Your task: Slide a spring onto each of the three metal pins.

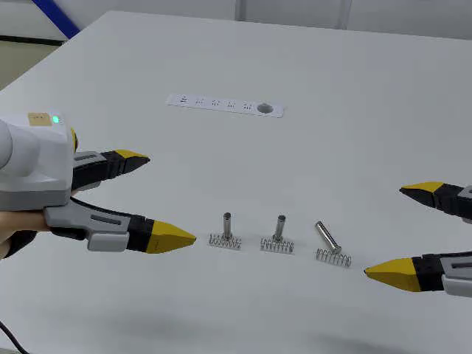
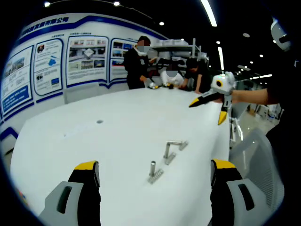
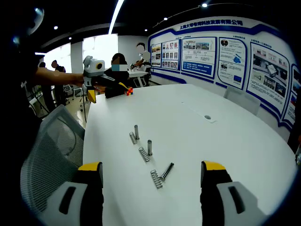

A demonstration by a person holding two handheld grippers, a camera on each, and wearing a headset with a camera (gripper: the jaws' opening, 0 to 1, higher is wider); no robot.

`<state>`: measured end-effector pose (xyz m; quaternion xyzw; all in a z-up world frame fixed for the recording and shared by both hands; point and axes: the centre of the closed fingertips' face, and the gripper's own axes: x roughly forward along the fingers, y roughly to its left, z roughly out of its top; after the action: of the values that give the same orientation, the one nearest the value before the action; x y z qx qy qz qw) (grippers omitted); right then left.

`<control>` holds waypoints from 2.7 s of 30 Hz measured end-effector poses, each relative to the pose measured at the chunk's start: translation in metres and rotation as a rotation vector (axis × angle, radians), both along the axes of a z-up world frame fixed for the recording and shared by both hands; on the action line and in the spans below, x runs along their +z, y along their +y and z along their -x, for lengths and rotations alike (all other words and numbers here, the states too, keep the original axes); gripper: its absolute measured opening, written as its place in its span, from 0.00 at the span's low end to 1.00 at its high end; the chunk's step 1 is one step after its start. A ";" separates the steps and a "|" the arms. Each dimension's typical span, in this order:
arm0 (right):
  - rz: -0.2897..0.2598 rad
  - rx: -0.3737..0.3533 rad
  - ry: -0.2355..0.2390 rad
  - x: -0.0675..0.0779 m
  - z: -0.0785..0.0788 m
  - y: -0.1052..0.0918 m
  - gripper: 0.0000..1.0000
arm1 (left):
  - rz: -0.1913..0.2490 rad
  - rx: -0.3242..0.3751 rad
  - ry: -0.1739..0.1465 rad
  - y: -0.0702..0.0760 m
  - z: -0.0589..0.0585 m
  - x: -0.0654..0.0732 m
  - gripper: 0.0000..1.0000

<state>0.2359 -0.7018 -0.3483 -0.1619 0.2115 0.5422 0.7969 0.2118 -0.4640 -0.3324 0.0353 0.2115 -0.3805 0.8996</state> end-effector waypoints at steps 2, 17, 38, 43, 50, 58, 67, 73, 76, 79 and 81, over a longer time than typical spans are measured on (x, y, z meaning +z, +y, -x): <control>0.001 -0.001 0.002 0.000 0.000 -0.001 0.87 | 0.001 0.005 0.002 0.001 0.000 0.000 1.00; 0.029 0.013 0.010 -0.007 0.006 0.001 0.87 | -0.001 -0.006 0.007 -0.001 0.000 0.002 1.00; 0.040 -0.005 0.023 -0.014 0.002 0.001 0.86 | 0.000 -0.012 0.015 -0.001 0.000 -0.002 1.00; 0.031 -0.030 0.031 -0.015 -0.003 -0.002 0.85 | 0.000 -0.016 0.018 -0.002 0.000 -0.002 1.00; 0.032 -0.037 0.044 -0.020 -0.007 -0.003 0.84 | 0.000 -0.017 0.026 -0.003 -0.001 -0.006 1.00; 0.028 -0.051 0.055 -0.024 -0.013 -0.001 0.78 | 0.006 -0.013 0.031 -0.003 -0.002 -0.009 1.00; 0.038 -0.085 0.071 -0.034 -0.025 0.001 0.71 | 0.016 -0.012 0.037 -0.005 -0.002 -0.012 1.00; 0.048 -0.073 0.086 -0.042 -0.025 0.007 0.69 | 0.022 -0.011 0.045 -0.006 -0.002 -0.016 1.00; 0.051 -0.065 0.091 -0.044 -0.026 0.010 0.66 | 0.020 -0.012 0.051 -0.006 -0.001 -0.018 1.00; 0.051 -0.065 0.097 -0.047 -0.029 0.012 0.66 | 0.022 -0.012 0.055 -0.005 -0.001 -0.019 1.00; 0.053 -0.069 0.101 -0.049 -0.031 0.013 0.65 | 0.022 -0.010 0.056 -0.005 -0.002 -0.020 0.99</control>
<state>0.2670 -0.6886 -0.3976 -0.1478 0.2712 0.5162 0.7988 0.2135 -0.4690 -0.3521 0.0159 0.2324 -0.3881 0.8917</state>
